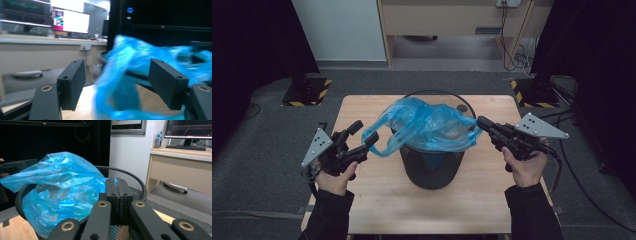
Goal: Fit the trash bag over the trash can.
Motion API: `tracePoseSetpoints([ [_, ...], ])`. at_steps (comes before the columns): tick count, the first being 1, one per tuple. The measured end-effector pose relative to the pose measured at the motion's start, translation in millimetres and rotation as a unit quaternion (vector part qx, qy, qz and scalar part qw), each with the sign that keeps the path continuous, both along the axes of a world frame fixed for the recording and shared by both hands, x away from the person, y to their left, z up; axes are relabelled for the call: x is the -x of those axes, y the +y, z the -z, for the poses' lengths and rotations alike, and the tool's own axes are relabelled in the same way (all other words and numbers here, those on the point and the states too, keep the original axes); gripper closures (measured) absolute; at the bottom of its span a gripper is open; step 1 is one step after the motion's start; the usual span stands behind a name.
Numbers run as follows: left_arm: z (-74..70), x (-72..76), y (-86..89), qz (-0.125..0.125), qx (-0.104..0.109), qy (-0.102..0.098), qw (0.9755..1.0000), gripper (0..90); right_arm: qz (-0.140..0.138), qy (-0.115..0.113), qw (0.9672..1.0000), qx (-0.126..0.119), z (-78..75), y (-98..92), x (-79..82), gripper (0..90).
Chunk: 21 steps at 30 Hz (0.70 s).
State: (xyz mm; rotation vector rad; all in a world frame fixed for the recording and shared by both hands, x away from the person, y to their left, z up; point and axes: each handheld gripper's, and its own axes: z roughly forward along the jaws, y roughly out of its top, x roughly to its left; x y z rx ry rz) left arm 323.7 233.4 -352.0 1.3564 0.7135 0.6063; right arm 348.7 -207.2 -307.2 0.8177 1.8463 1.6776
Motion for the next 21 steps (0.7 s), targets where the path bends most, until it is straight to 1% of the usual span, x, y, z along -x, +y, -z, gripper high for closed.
tracePoseSetpoints([
  [3, -1.5, 9.9, -7.7, 0.014, -0.003, -0.003, 0.9999, 29.7, 0.001, -0.001, 1.0000, 0.002, 0.5, 0.1, 0.4, 89.5],
  [5, -0.4, 15.2, -13.3, 0.032, -0.002, 0.000, 0.9995, 29.8, 0.002, -0.001, 1.0000, 0.001, 0.5, 0.3, 0.8, 89.5],
  [6, -0.7, 17.6, -15.8, 0.038, -0.005, -0.002, 0.9993, 29.9, 0.002, -0.001, 1.0000, 0.001, 0.5, 0.4, 0.8, 89.5],
  [8, -2.7, 21.3, -21.5, 0.051, 0.001, -0.001, 0.9987, 30.2, 0.004, 0.000, 1.0000, 0.000, 0.9, 0.7, 1.0, 89.5],
  [10, -3.6, 24.4, -27.9, 0.056, -0.009, -0.001, 0.9984, 29.3, 0.007, 0.000, 1.0000, 0.000, 1.6, 0.9, 1.3, 89.5],
  [12, -1.7, 26.0, -35.3, 0.065, -0.024, 0.005, 0.9976, 29.2, 0.008, 0.001, 1.0000, 0.001, 2.2, 1.6, 1.4, 89.5],
  [13, -0.9, 26.5, -37.6, 0.063, -0.031, 0.007, 0.9975, 29.3, 0.008, 0.001, 1.0000, 0.002, 2.4, 1.8, 1.3, 89.5],
  [14, 0.6, 27.0, -40.6, 0.058, -0.046, 0.011, 0.9972, 30.0, 0.007, 0.002, 1.0000, 0.001, 2.4, 2.2, 1.2, 89.5],
  [17, 3.6, 27.2, -43.1, 0.043, -0.067, 0.020, 0.9966, 38.0, 0.008, 0.002, 1.0000, 0.000, 2.3, 2.3, 1.3, 89.5],
  [18, 3.9, 27.0, -42.3, 0.041, -0.070, 0.023, 0.9965, 43.2, 0.008, 0.001, 1.0000, 0.000, 2.3, 1.8, 1.3, 89.5],
  [21, 1.9, 24.5, -38.4, 0.036, -0.068, 0.041, 0.9962, 60.4, 0.006, 0.001, 1.0000, 0.000, 2.0, 1.3, 0.7, 89.5],
])
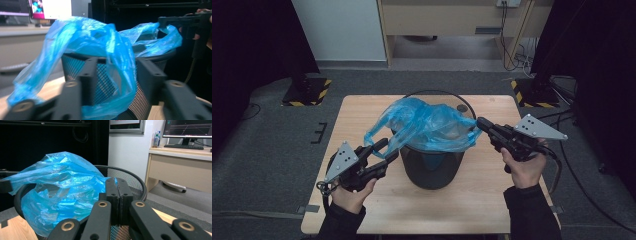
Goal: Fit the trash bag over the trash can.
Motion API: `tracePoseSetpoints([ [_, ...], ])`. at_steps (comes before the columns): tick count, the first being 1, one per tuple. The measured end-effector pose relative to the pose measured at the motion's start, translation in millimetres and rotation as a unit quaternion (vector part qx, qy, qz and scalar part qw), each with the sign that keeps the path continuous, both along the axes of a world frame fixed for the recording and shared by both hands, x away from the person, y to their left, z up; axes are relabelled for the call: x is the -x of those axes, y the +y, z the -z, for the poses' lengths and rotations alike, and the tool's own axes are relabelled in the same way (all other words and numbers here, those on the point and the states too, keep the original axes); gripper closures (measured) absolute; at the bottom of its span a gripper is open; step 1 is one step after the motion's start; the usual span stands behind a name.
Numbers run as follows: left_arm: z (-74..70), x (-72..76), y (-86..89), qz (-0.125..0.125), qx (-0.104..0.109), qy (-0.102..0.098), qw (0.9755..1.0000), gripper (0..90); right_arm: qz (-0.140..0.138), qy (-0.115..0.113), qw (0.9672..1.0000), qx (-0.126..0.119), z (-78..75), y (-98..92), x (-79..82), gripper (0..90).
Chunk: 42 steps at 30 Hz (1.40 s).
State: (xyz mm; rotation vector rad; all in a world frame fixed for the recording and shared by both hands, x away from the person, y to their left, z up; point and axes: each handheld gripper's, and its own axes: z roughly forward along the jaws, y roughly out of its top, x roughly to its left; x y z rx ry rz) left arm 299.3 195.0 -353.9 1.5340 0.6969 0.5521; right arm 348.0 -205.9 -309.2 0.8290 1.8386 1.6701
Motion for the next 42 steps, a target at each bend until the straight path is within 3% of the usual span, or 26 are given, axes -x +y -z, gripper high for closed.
tracePoseSetpoints([
  [3, -4.1, -4.4, 2.2, 0.006, 0.001, 0.015, 0.9999, 76.6, -0.007, 0.003, 1.0000, -0.001, -0.4, 0.7, -0.8, 89.5],
  [6, -12.6, -9.0, 4.7, 0.010, 0.009, 0.022, 0.9997, 86.9, -0.012, 0.000, 0.9999, 0.000, -1.4, -0.1, -2.2, 89.5],
  [8, -21.1, -12.8, 6.1, 0.009, 0.020, 0.016, 0.9996, 89.0, -0.008, -0.002, 1.0000, -0.001, -2.6, -2.2, -3.9, 89.5],
  [14, -50.6, -37.2, 3.4, 0.001, 0.024, 0.008, 0.9997, 89.6, -0.002, -0.001, 1.0000, -0.004, -2.8, -2.7, -16.4, 89.5],
  [19, -65.6, -68.8, 1.8, -0.012, 0.028, 0.045, 0.9985, 89.6, 0.010, -0.001, 0.9999, 0.003, -1.6, 0.7, -36.0, 89.5],
  [26, -68.7, -96.3, 6.3, -0.026, 0.042, 0.063, 0.9968, 89.2, 0.029, 0.010, 0.9995, 0.006, -0.5, 0.6, -60.4, 89.6],
  [35, -60.6, -127.7, 3.3, -0.045, 0.029, 0.079, 0.9954, 87.3, 0.050, 0.020, 0.9983, 0.022, 4.9, 8.6, -86.6, 89.8],
  [38, -57.3, -136.6, 1.3, -0.047, 0.020, 0.091, 0.9946, 87.1, 0.058, 0.019, 0.9975, 0.036, 8.0, 11.3, -97.4, 89.8],
  [42, -51.9, -147.5, 3.3, -0.047, 0.025, 0.110, 0.9925, 88.6, 0.064, 0.027, 0.9969, 0.038, 12.2, 12.6, -110.7, 89.8],
])
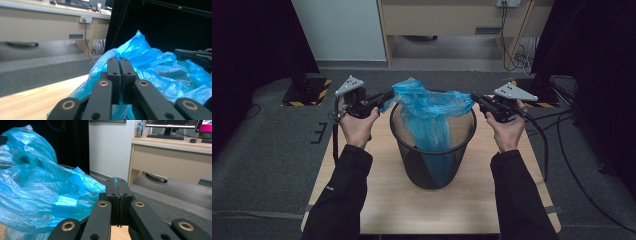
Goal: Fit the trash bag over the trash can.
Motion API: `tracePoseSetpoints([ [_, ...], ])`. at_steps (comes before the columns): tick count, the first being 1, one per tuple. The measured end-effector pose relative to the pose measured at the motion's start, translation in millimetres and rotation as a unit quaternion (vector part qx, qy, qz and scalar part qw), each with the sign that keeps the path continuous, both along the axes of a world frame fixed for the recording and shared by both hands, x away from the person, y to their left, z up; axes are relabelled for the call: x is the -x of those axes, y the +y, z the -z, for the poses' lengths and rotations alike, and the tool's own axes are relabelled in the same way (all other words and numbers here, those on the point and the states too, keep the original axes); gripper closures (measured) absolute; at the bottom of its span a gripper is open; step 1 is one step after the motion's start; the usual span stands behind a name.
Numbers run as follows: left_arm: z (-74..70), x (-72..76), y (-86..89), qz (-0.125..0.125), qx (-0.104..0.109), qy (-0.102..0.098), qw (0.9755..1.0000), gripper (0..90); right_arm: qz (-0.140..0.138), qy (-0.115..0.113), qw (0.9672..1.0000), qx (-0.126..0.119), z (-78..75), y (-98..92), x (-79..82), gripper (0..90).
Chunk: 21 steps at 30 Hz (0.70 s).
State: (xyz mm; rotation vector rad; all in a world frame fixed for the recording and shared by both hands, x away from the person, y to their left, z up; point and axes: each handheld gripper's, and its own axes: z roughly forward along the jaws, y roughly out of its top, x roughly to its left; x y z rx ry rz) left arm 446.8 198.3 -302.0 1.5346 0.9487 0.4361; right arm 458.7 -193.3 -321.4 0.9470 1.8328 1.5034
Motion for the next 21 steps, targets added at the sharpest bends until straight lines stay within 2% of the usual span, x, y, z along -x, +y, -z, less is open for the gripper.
tracePoseSetpoints([
  [5, 8.4, -14.7, 2.9, -0.012, 0.001, 0.025, 0.9996, 89.4, 0.008, 0.012, 0.9999, 0.002, 4.7, 3.5, -14.0, 89.8],
  [9, 17.8, -24.3, 2.7, -0.019, 0.004, 0.049, 0.9986, 89.5, 0.009, 0.022, 0.9996, 0.018, 10.6, 7.9, -21.6, 89.8],
  [16, 32.5, -35.8, -3.8, -0.021, 0.007, 0.063, 0.9978, 88.1, 0.007, 0.038, 0.9985, 0.037, 22.6, 11.3, -30.8, 89.8],
  [21, 43.7, -41.0, -6.3, -0.018, 0.004, 0.078, 0.9968, 89.1, 0.002, 0.048, 0.9981, 0.040, 30.4, 12.1, -34.1, 89.9],
])
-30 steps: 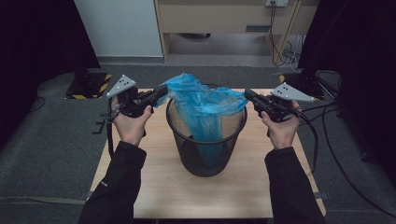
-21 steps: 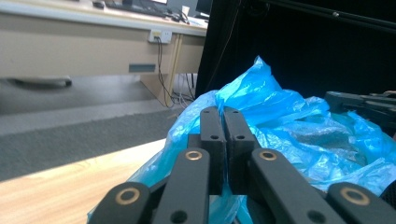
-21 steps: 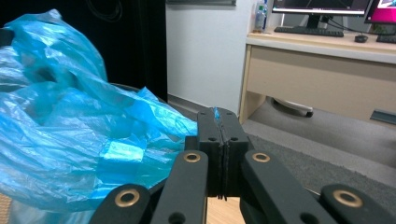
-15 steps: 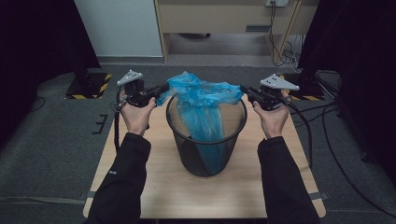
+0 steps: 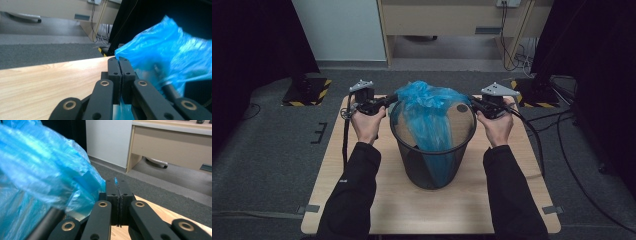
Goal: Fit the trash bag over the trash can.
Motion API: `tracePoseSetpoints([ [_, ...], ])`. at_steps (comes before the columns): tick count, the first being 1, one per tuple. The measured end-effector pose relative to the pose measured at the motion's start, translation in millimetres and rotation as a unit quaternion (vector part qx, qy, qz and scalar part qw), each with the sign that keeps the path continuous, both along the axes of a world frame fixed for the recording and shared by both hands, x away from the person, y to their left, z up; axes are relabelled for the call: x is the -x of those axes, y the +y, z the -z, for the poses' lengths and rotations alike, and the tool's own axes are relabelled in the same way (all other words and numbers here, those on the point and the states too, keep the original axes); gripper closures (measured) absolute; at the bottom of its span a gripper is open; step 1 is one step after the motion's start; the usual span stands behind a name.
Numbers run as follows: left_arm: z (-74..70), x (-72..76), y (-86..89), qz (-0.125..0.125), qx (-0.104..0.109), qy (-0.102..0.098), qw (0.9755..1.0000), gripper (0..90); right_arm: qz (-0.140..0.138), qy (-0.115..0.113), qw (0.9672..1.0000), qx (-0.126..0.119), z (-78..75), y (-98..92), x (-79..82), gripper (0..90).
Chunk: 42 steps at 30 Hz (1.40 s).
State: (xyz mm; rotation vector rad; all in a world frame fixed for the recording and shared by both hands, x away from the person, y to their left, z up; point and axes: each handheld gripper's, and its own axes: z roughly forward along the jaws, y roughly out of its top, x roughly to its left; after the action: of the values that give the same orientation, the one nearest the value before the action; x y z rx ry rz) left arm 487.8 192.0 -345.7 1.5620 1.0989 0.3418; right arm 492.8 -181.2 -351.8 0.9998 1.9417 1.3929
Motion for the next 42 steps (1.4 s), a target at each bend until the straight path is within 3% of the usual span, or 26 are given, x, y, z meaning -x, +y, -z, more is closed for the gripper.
tracePoseSetpoints([
  [3, 7.7, -1.8, -1.8, 0.006, 0.000, 0.015, 0.9999, 89.4, -0.004, 0.009, 0.9999, -0.005, 4.2, 0.8, -1.1, 89.9],
  [6, 12.2, -3.5, -5.1, 0.013, -0.003, 0.042, 0.9990, 89.5, -0.010, 0.016, 0.9998, -0.010, 5.6, 0.2, -1.4, 89.9],
  [8, 12.5, -4.0, -5.2, 0.014, -0.007, 0.048, 0.9987, 89.6, -0.014, 0.020, 0.9997, -0.005, 6.1, 0.0, -2.0, 89.9],
  [12, 14.9, -6.3, -3.7, 0.022, -0.012, 0.091, 0.9955, 89.6, -0.020, 0.028, 0.9994, -0.001, 7.0, -0.3, -3.6, 89.9],
  [15, 13.6, -5.7, -1.0, 0.008, -0.017, 0.090, 0.9957, 89.7, -0.021, 0.029, 0.9993, 0.002, 7.3, -0.2, -5.1, 89.9],
  [19, 14.3, -5.5, -1.0, 0.006, -0.028, 0.109, 0.9936, 89.8, -0.024, 0.038, 0.9990, 0.002, 8.2, -0.3, -6.3, 89.9],
  [22, 15.6, -5.3, 0.2, 0.002, -0.052, 0.126, 0.9907, 89.8, -0.026, 0.046, 0.9986, 0.010, 10.0, -0.5, -7.3, 89.8],
  [23, 16.3, -4.5, 1.7, 0.005, -0.048, 0.133, 0.9900, 89.8, -0.027, 0.049, 0.9984, 0.013, 11.6, -0.4, -7.5, 89.9],
  [27, 12.0, 2.7, 7.3, 0.009, -0.040, 0.110, 0.9931, 89.4, -0.030, 0.056, 0.9980, 0.000, 13.7, -5.0, -4.8, 89.7],
  [28, 10.0, 4.5, 9.5, 0.003, -0.044, 0.089, 0.9950, 86.4, -0.028, 0.059, 0.9979, -0.003, 13.1, -7.0, -4.1, 89.2],
  [30, 7.1, 7.4, 13.7, -0.017, -0.044, 0.057, 0.9973, 65.0, -0.030, 0.072, 0.9967, -0.023, 9.8, -10.6, -1.8, 81.3],
  [32, 3.2, 11.4, 21.3, -0.024, -0.015, 0.036, 0.9990, 60.5, -0.018, 0.048, 0.9980, -0.037, 6.3, -15.5, 1.0, 61.7],
  [33, 1.0, 13.5, 25.0, -0.031, -0.003, 0.017, 0.9994, 55.6, -0.008, 0.036, 0.9984, -0.044, 4.2, -19.1, 2.6, 56.9],
  [37, -10.0, 22.0, 35.3, -0.036, 0.035, -0.041, 0.9979, 47.0, 0.011, -0.001, 0.9964, -0.084, -5.4, -36.6, 9.5, 43.2],
  [42, -23.0, 29.5, 27.7, -0.009, 0.040, -0.096, 0.9946, 43.2, 0.015, -0.041, 0.9915, -0.123, -18.9, -47.3, 19.3, 35.1],
])
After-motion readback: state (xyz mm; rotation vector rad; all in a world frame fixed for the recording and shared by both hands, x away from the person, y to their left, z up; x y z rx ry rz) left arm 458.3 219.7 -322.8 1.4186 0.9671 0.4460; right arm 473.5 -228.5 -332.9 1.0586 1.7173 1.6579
